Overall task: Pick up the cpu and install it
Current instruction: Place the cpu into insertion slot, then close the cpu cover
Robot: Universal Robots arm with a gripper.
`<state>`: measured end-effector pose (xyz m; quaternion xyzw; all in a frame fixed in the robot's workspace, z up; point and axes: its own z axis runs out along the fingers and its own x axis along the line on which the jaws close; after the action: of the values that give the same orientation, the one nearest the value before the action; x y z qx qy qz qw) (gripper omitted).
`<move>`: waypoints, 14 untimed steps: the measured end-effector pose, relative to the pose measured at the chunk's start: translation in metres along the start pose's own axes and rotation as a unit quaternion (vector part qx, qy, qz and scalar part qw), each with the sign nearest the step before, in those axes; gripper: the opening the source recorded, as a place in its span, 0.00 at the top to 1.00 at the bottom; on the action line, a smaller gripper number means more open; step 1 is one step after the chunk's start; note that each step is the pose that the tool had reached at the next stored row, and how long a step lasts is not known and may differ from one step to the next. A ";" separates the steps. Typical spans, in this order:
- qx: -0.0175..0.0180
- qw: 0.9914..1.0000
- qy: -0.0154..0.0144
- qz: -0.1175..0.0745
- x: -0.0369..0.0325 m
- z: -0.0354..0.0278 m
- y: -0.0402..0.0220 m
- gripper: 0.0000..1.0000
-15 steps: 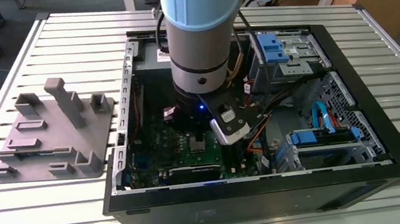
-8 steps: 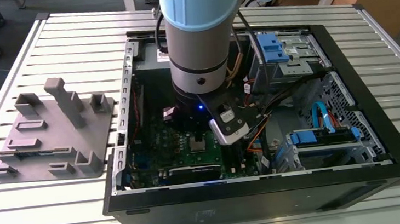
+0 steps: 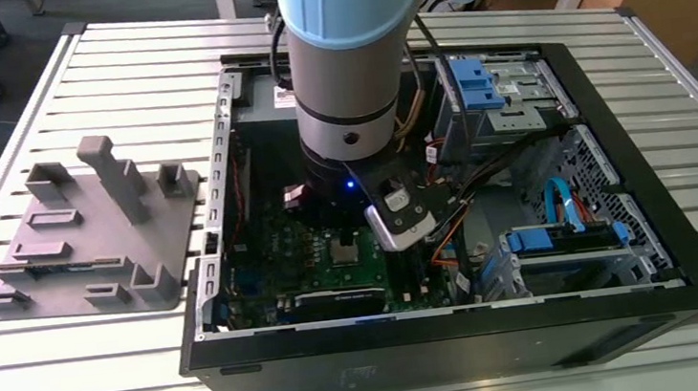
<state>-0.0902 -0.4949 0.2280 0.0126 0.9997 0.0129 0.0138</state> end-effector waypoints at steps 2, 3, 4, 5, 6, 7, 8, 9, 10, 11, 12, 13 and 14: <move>0.000 1.000 0.000 0.000 0.0000 -0.0004 0.0000 0.89; 0.000 1.000 0.000 0.000 0.0000 -0.0004 0.0000 0.89; 0.000 1.000 0.000 0.000 -0.0001 -0.0023 0.0001 0.89; 0.000 1.000 0.000 0.000 -0.0001 -0.0042 0.0001 0.89; 0.000 1.000 0.000 0.000 -0.0001 -0.0043 0.0001 0.89; 0.000 1.000 0.000 0.000 -0.0001 -0.0043 0.0001 0.89; 0.000 1.000 0.000 0.000 -0.0001 -0.0043 0.0001 0.89; 0.000 1.000 0.000 0.000 -0.0001 -0.0043 0.0001 0.89; 0.000 1.000 0.000 0.000 -0.0001 -0.0045 0.0001 0.89; 0.000 1.000 0.000 0.000 -0.0001 -0.0046 0.0001 0.89; 0.000 1.000 0.000 0.000 -0.0001 -0.0047 0.0001 0.89; 0.000 1.000 0.000 0.000 -0.0002 -0.0048 0.0001 0.89; 0.000 1.000 0.000 0.000 -0.0001 -0.0050 0.0001 0.89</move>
<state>-0.0902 -0.4949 0.2330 0.0126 0.9997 0.0129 0.0138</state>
